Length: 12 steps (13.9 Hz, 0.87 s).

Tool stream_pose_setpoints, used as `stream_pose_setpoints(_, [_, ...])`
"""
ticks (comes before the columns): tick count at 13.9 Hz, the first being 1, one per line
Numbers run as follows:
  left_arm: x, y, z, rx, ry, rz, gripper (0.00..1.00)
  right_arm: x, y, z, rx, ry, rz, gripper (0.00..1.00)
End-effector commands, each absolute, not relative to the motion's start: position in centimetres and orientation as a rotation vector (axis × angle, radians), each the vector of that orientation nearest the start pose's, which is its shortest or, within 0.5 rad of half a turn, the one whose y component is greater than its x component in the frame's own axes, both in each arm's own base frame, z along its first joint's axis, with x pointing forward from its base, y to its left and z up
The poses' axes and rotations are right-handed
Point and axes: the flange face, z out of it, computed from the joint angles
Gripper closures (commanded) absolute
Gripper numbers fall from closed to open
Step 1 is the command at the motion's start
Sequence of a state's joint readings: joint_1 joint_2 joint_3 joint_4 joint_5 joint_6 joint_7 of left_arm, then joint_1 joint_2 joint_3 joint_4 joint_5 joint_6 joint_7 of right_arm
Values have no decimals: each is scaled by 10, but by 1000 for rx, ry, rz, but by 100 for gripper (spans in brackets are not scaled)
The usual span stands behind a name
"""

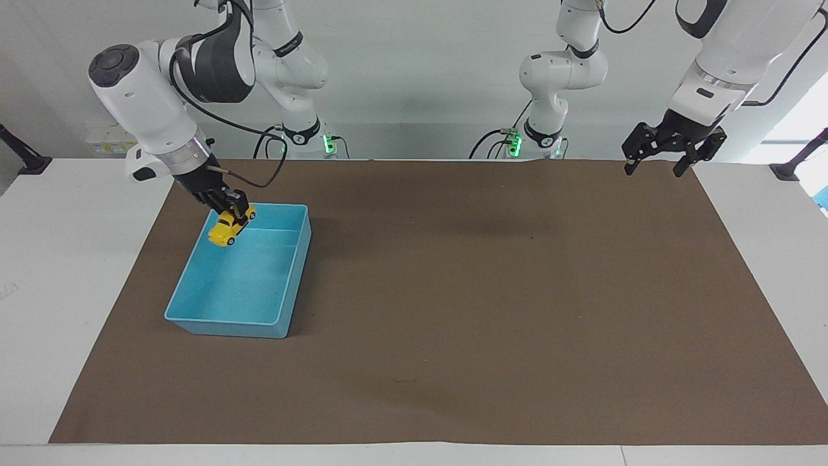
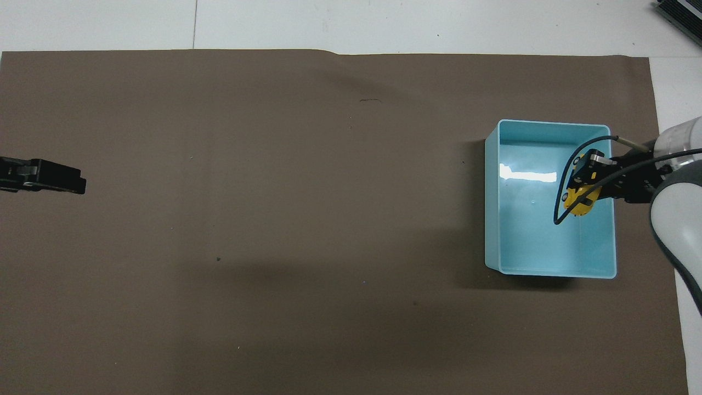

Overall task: Wind up and store yellow beetle car
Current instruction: 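Lift the car over the rim into the blue box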

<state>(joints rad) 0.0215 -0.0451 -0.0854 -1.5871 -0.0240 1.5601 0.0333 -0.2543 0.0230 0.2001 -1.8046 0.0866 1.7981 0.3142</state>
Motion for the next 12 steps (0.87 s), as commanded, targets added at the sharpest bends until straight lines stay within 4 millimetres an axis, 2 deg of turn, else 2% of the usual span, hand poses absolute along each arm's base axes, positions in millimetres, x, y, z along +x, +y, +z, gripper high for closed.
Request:
stream_pose_setpoints(1, [533, -35, 647, -3167, 133, -26, 0, 556, -28, 510, -3051, 461, 73, 100])
stream_pose_setpoints(7, [533, -35, 646, -3167, 133, -23, 0, 565, -37, 453, -3077, 359, 77, 100])
stream_pose_setpoints(10, [533, -35, 646, -3167, 133, -23, 0, 560, -37, 431, -3093, 306, 64, 100])
stream_pose_setpoints(12, [533, -35, 646, -3167, 133, -23, 0, 556, -39, 408, -3160, 234, 77, 100])
